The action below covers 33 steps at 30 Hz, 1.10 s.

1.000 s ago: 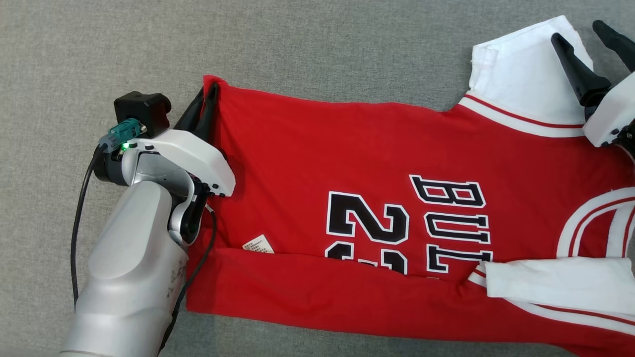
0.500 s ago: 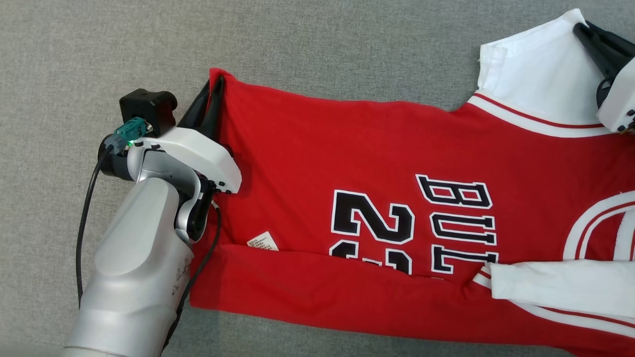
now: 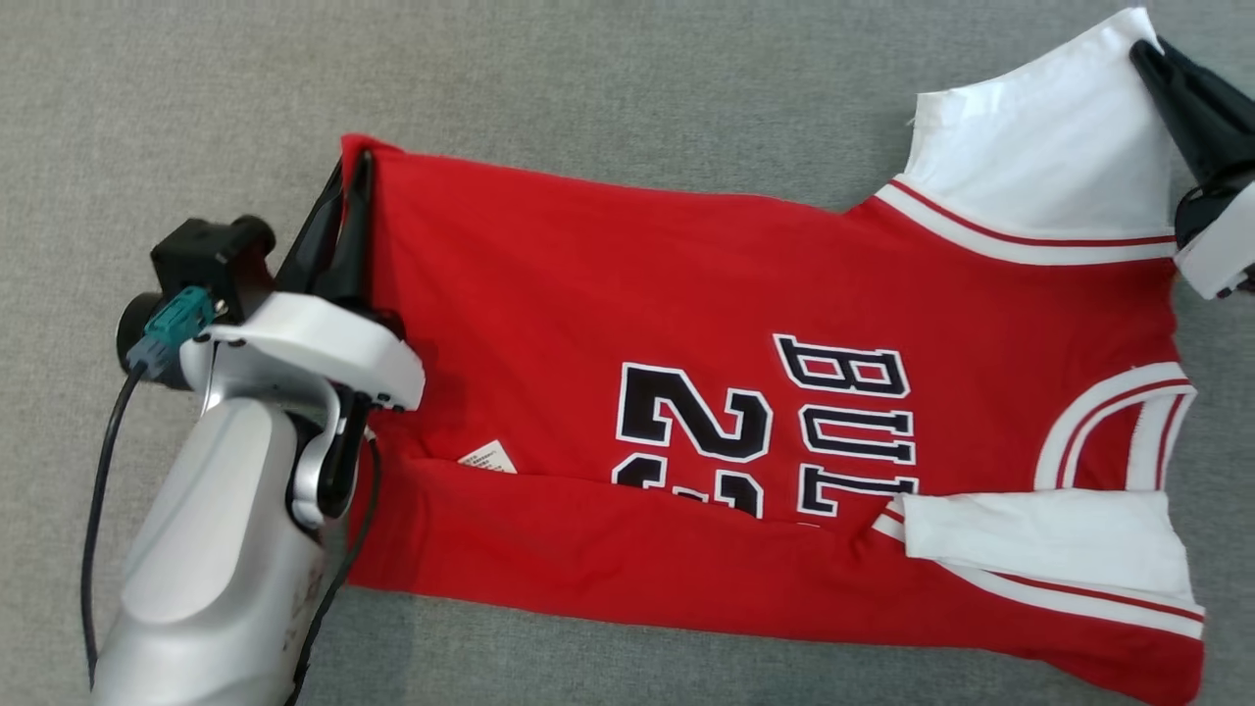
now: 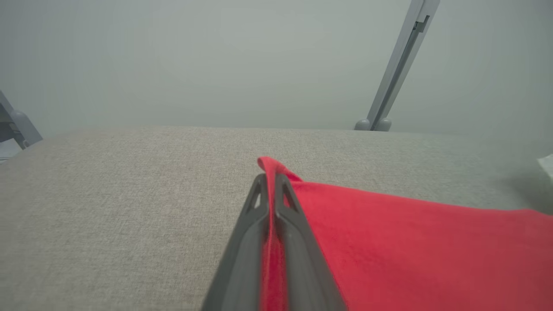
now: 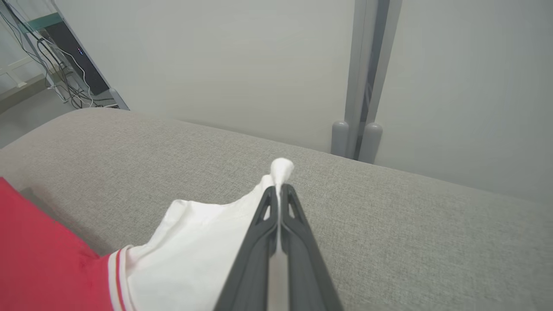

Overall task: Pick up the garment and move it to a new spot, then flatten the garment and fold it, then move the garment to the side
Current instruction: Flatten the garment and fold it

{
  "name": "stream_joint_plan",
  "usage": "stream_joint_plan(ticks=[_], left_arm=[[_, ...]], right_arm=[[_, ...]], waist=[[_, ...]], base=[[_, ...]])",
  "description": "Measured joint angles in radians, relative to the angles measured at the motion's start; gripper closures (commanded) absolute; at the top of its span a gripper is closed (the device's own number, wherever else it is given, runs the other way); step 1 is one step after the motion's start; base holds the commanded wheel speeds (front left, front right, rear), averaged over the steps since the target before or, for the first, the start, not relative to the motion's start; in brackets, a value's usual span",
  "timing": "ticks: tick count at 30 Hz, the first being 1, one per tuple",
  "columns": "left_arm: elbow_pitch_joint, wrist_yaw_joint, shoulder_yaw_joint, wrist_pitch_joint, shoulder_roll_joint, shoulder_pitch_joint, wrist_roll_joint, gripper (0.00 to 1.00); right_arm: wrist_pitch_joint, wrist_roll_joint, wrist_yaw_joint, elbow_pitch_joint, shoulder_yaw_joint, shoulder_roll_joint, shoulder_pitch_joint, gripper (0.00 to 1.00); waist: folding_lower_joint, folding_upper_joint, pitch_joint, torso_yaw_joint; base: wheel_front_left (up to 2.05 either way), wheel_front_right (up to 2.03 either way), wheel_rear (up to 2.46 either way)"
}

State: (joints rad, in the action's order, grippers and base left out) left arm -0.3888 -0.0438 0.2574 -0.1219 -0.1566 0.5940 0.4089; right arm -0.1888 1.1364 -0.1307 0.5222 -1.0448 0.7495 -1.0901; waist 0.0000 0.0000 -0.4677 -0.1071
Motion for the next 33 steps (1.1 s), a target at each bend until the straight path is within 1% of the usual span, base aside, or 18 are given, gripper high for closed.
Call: stream_joint_plan(ticks=[5, 6, 7, 10, 12, 13, 16, 20, 25, 33], left_arm=[[0.093, -0.022, -0.023, 0.035, -0.028, -0.099, 0.025, 1.0], [0.122, -0.028, -0.032, 0.043, -0.035, -0.142, 0.037, 1.0], [0.136, -0.029, -0.037, 0.053, -0.042, -0.161, 0.044, 1.0], [0.177, -0.04, -0.049, 0.072, -0.053, -0.212, 0.062, 1.0], [0.201, -0.047, -0.057, 0.081, -0.057, -0.238, 0.073, 1.0], [0.201, -0.047, -0.057, 0.081, -0.057, -0.238, 0.073, 1.0], [0.226, -0.05, -0.068, 0.095, -0.06, -0.266, 0.093, 1.0], [0.246, -0.054, -0.079, 0.105, -0.062, -0.297, 0.118, 1.0], [0.268, -0.063, -0.09, 0.102, -0.071, -0.332, 0.126, 1.0], [0.36, -0.086, -0.098, 0.113, -0.104, -0.395, 0.119, 1.0]], right_arm=[[-0.049, 0.041, 0.0, -0.084, -0.006, 0.014, 0.063, 1.0], [-0.061, 0.067, 0.0, -0.131, 0.008, 0.021, 0.1, 1.0], [-0.064, 0.071, 0.0, -0.159, 0.013, 0.028, 0.118, 1.0], [-0.069, 0.106, 0.0, -0.244, 0.049, 0.047, 0.186, 1.0], [-0.069, 0.116, 0.0, -0.309, 0.101, 0.05, 0.239, 1.0], [-0.069, 0.116, 0.0, -0.309, 0.101, 0.05, 0.239, 1.0], [-0.072, 0.109, 0.0, -0.388, 0.188, 0.055, 0.33, 1.0], [-0.073, 0.094, 0.0, -0.471, 0.283, 0.03, 0.471, 1.0], [-0.073, 0.066, 0.0, -0.524, 0.385, -0.011, 0.618, 1.0], [-0.073, 0.039, 0.0, -0.59, 0.479, -0.053, 0.78, 1.0]], waist=[[0.0, 0.0, 0.028, 0.031], [0.0, 0.0, 0.039, 0.044], [0.0, 0.0, 0.044, 0.05], [0.0, 0.0, 0.058, 0.068], [0.0, 0.0, 0.063, 0.079], [0.0, 0.0, 0.063, 0.079], [0.0001, 0.0, 0.066, 0.092], [0.0, 0.0, 0.063, 0.106], [0.0, 0.0, 0.065, 0.119], [0.0, 0.0, 0.086, 0.126]], base=[[0.0, 0.0, 0.0], [0.0, 0.0, 0.0], [0.0, 0.0, 0.0], [0.0, 0.0, 0.0], [0.0, 0.0, 0.0], [0.0, 0.0, 0.0], [0.0, 0.0, 0.0], [0.0, 0.0, 0.0], [0.0, 0.0, 0.0], [0.0, 0.0, 0.0]])
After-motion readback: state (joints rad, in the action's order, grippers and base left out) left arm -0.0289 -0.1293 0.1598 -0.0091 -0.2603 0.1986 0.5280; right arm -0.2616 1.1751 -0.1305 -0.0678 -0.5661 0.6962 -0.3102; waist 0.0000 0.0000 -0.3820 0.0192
